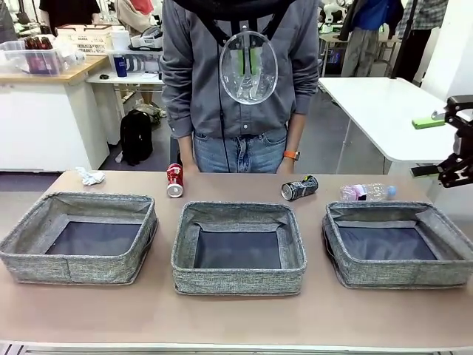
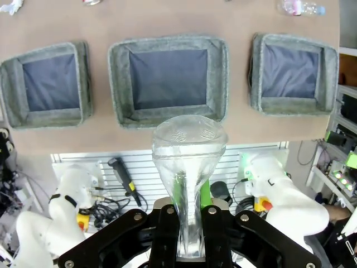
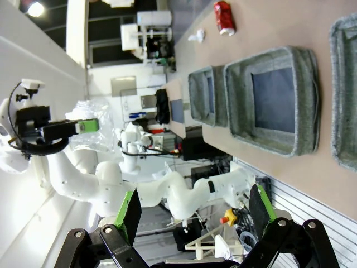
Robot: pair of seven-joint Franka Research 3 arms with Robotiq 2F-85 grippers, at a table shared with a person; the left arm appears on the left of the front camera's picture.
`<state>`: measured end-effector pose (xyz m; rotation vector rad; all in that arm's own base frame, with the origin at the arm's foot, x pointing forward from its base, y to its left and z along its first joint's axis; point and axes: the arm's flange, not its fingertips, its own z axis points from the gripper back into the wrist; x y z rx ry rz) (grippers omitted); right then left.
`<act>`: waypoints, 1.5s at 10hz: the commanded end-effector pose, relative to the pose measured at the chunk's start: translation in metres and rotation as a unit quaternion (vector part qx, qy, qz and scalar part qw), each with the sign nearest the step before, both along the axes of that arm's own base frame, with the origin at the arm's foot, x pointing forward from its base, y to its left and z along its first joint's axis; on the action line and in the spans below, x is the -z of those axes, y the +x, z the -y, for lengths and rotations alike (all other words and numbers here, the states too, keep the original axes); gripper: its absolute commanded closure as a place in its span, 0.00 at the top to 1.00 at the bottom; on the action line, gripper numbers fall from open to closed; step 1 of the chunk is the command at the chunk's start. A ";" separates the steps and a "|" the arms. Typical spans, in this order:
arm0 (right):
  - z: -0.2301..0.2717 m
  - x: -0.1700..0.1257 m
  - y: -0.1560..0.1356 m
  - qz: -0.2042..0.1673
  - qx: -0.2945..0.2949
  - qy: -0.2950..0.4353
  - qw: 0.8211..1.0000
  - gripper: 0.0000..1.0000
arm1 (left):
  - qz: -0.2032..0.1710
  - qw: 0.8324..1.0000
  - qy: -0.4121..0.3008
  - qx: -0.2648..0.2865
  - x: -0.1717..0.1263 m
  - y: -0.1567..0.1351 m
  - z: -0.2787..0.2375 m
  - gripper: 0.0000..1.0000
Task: Sort the waste into the appropriate baskets.
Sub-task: Place the picked waste into the Fabric basket indicated by the person.
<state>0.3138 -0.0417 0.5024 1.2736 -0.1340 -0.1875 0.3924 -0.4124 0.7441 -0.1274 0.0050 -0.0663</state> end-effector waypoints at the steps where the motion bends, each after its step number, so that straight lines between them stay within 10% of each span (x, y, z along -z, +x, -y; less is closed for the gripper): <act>1: -0.001 -0.002 0.001 -0.002 0.000 0.002 1.000 1.00 | 0.003 1.000 0.004 -0.001 -0.001 -0.003 -0.002 0.09; 15: 0.000 0.000 0.000 0.000 0.000 0.000 1.000 1.00 | 0.000 1.000 0.000 0.000 0.000 0.000 0.000 0.09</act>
